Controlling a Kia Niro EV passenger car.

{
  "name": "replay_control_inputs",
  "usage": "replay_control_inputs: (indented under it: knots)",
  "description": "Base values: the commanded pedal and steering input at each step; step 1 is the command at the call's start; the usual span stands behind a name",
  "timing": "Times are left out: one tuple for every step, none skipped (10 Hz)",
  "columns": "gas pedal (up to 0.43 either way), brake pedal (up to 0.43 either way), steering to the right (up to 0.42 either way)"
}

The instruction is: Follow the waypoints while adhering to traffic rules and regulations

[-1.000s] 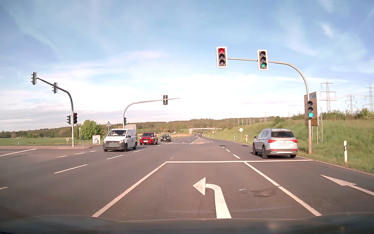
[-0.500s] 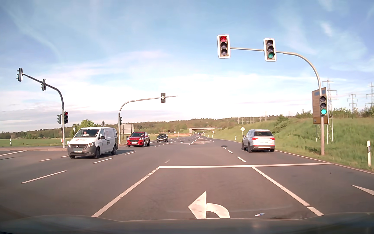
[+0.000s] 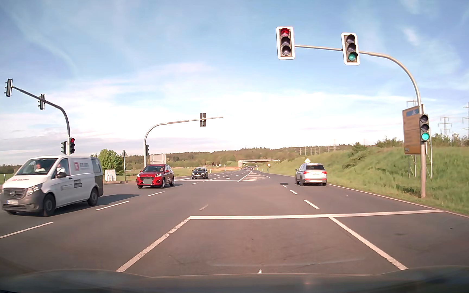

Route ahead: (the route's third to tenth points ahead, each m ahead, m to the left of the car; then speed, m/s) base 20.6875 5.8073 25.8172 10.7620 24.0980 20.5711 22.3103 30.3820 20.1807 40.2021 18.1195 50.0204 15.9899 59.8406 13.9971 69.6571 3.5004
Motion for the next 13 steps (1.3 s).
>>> replay_control_inputs:
  knots:
    - [0.0, 0.213, -0.009]
    - [0.0, 0.213, -0.009]
    - [0.0, 0.22, -0.009]
    - [0.0, 0.22, -0.009]
    - [0.0, 0.22, -0.009]
    - [0.0, 0.226, -0.009]
    - [0.0, 0.226, -0.009]
    - [0.0, 0.226, -0.009]
    - [0.0, 0.226, -0.009]
    - [0.0, 0.226, -0.009]
    - [0.0, 0.226, -0.009]
    - [0.0, 0.226, -0.009]
    - [0.0, 0.226, -0.009]
